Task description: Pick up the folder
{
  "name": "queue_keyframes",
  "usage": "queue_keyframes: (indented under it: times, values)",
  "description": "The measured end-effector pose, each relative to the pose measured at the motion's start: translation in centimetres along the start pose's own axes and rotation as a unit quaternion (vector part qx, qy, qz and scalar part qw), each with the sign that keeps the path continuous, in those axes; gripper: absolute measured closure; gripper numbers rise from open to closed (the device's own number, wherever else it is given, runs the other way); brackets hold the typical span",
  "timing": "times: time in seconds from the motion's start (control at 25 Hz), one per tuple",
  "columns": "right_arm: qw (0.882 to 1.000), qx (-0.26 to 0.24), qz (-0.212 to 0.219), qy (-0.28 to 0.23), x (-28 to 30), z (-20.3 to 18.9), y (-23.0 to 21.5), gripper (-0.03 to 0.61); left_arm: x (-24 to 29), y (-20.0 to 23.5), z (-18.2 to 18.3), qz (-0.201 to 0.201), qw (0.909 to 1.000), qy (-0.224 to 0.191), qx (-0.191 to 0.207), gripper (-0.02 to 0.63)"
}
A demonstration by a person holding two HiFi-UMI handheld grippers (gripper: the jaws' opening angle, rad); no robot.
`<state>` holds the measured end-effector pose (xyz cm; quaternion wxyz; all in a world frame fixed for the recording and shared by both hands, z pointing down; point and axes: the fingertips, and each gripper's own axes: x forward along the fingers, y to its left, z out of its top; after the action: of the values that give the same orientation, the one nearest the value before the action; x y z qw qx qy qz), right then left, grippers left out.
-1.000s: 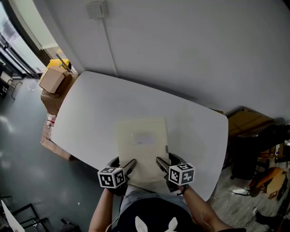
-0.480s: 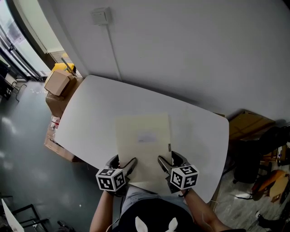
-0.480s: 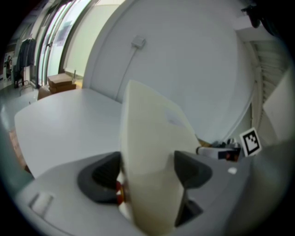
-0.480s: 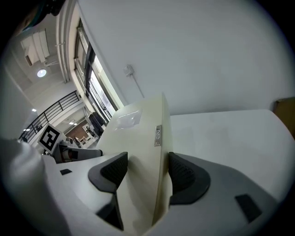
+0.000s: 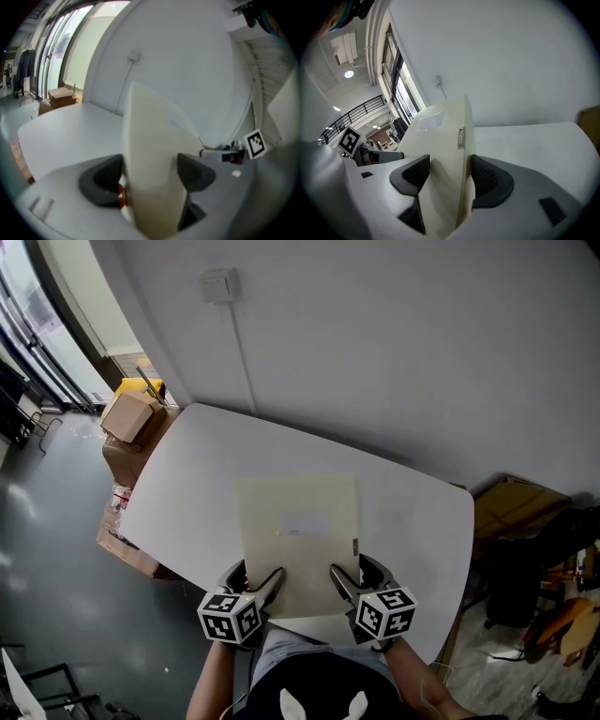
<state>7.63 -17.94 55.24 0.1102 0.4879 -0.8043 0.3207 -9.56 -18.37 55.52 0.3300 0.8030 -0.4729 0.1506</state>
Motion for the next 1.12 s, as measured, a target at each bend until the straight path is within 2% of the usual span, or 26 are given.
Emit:
queue_keyframes:
  times: [0.76,1.12]
  values:
    - [0.997,-0.052,0.008,-0.05,-2.6,3.2,2.8,0.305,-3.5,-1.5,2.4,-0.001,0.9977,-0.067,0.003,0.259]
    - [0.996,-0.063,0.01,-0.064,-3.8,3.7,3.7,0.305,-4.8,-2.1,2.8,0.003,0.9967,-0.081,0.003,0.259]
